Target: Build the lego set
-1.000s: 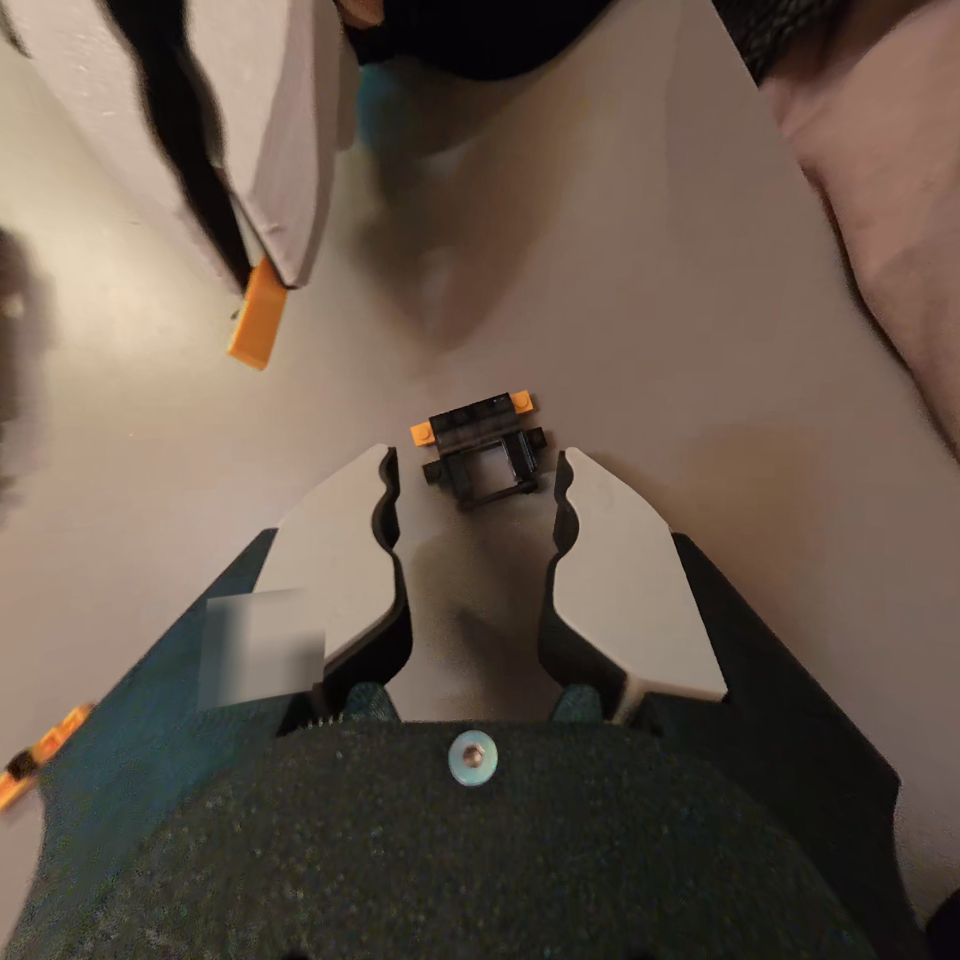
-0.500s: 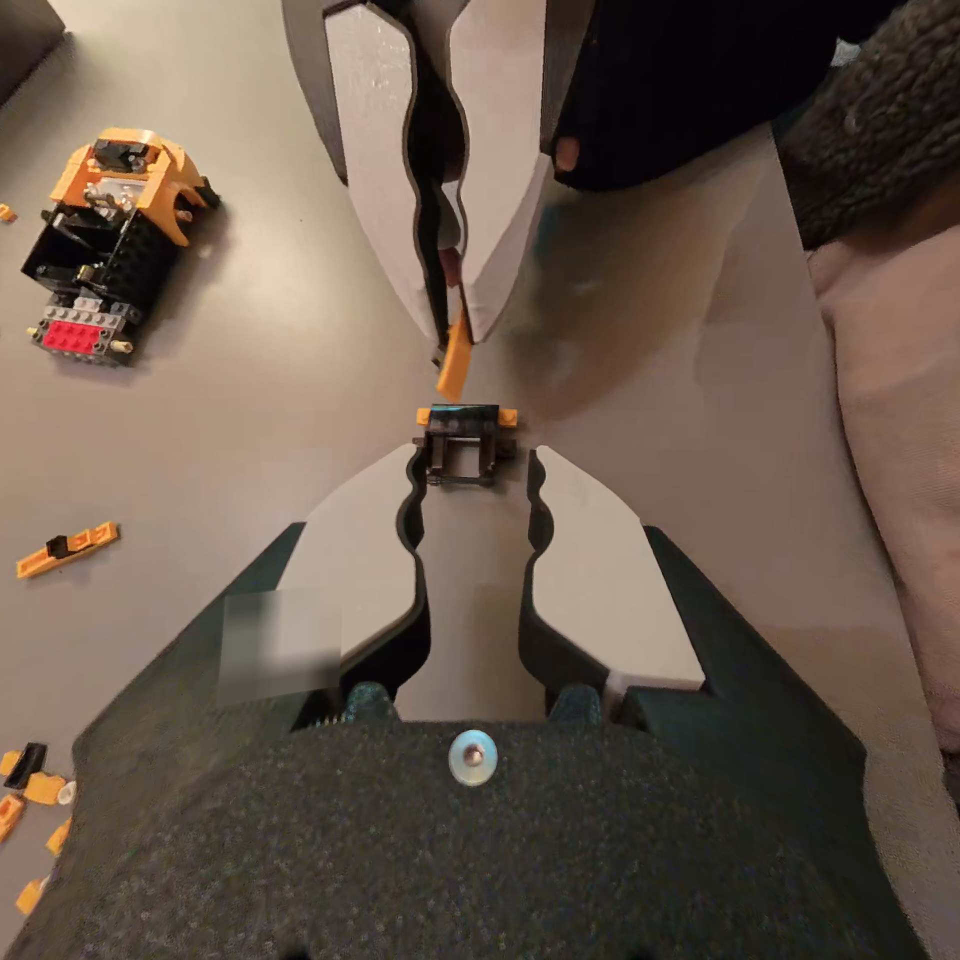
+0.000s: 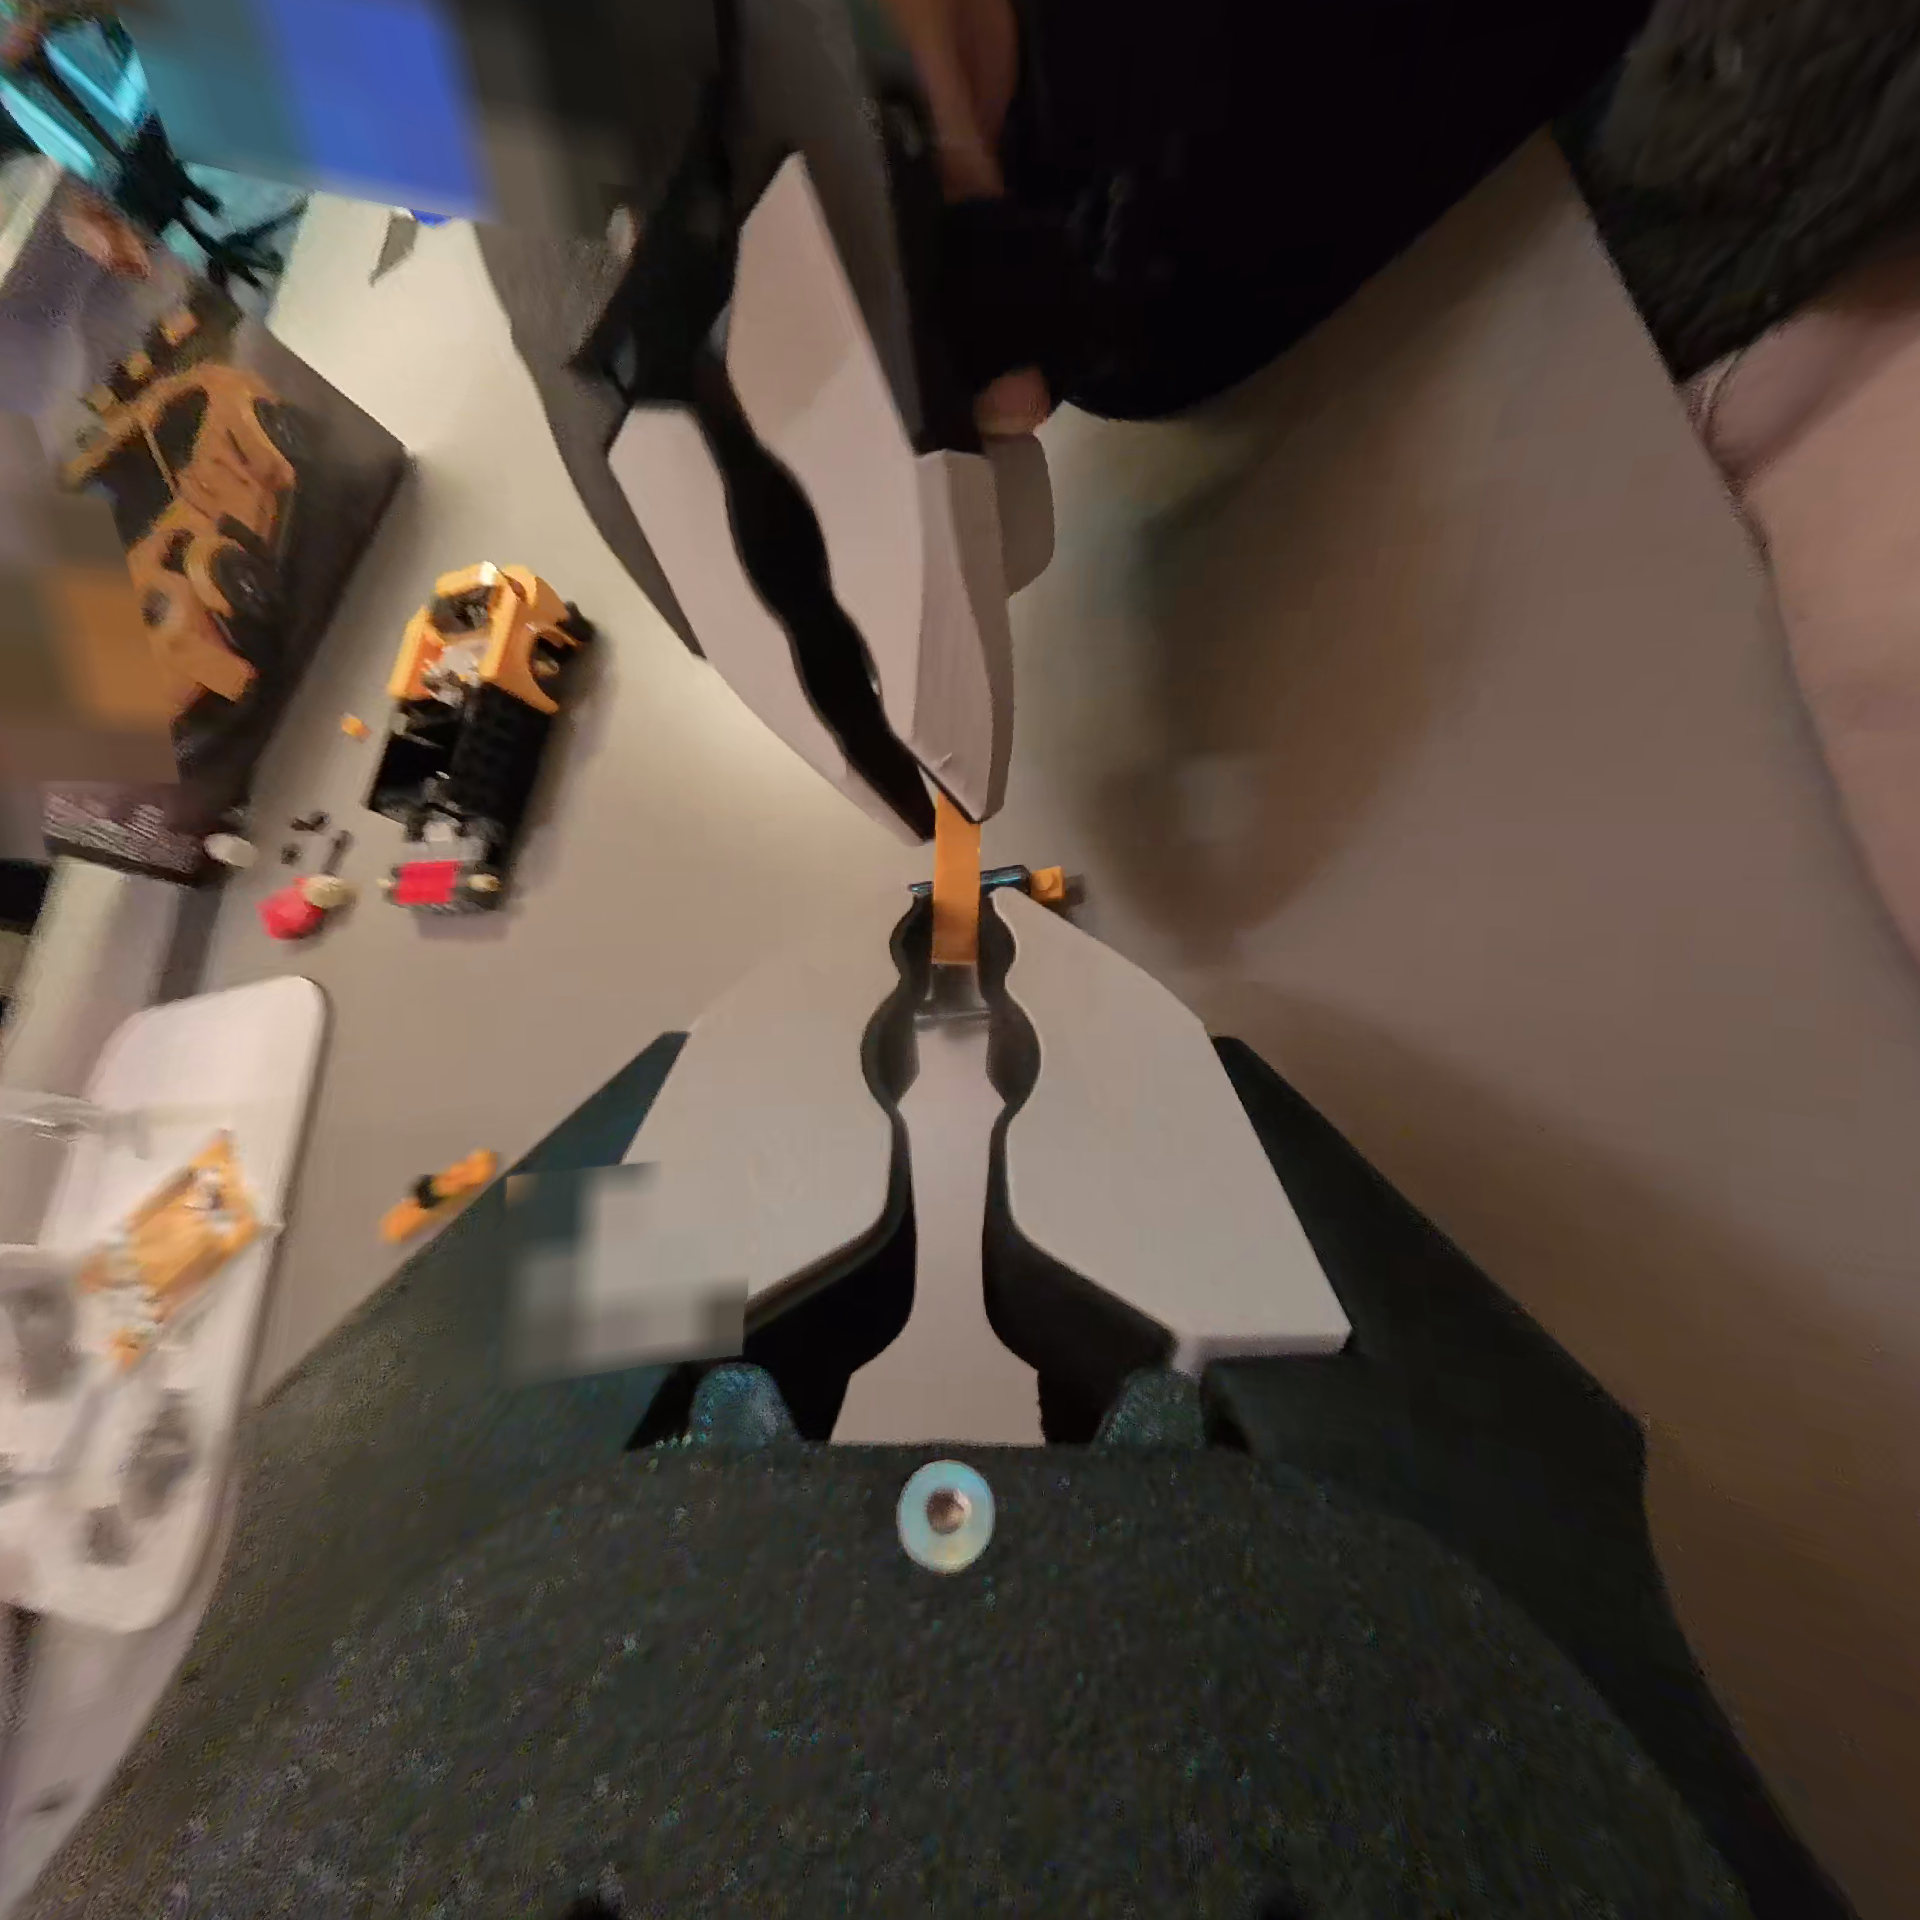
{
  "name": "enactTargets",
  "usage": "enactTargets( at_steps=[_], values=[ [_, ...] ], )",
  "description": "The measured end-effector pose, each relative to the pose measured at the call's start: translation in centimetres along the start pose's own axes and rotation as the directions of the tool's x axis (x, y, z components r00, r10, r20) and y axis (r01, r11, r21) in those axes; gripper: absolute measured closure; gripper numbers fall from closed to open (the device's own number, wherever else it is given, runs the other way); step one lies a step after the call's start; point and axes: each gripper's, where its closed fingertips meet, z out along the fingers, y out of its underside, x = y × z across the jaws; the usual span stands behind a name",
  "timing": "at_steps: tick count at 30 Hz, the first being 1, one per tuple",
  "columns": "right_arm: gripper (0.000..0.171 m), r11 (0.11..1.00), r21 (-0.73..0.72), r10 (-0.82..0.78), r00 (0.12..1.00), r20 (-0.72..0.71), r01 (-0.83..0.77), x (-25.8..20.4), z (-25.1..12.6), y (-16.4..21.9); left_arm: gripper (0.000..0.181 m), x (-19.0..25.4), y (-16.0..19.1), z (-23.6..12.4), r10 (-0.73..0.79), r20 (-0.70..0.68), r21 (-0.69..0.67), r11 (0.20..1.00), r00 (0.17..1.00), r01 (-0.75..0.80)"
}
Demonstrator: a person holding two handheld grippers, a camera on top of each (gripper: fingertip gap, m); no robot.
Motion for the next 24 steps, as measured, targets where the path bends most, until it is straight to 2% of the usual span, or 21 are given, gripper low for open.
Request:
enactTargets(
  at_steps=[2,4,7,10,15,24],
  values=[
    [0.155,0.991,-0.045,-0.127,0.987,-0.097,0.123,0.5,-0.5,0.6,0.174,0.4,0.5,0.1,-0.182,-0.082,-0.002,0.983,0.98,0.182],
    [0.153,0.965,-0.117,-0.25,0.957,-0.146,0.234,0.3,-0.6,1.7,0.174,1.0,0.8,0.4,-0.389,-0.188,-0.016,0.919,0.902,0.393],
    [0.154,0.953,-0.152,-0.287,0.94,-0.183,0.262,0.0,0.0,2.7,0.174,2.0,1.3,0.9,-0.56,-0.287,-0.069,0.822,0.777,0.566],
    [0.156,0.95,-0.168,-0.294,0.933,-0.206,0.262,0.4,0.4,3.3,0.174,2.4,2.0,1.6,-0.589,-0.296,-0.116,0.803,0.752,0.584],
    [0.161,0.949,-0.187,-0.292,0.933,-0.213,0.254,0.8,0.8,3.6,0.174,2.4,2.2,2.1,-0.577,-0.3,-0.132,0.814,0.76,0.566],
    [0.163,0.949,-0.218,-0.277,0.934,-0.225,0.229,1.2,1.3,4.2,0.174,2.2,2.3,2.7,-0.493,-0.268,-0.143,0.87,0.828,0.472]
  ],
)
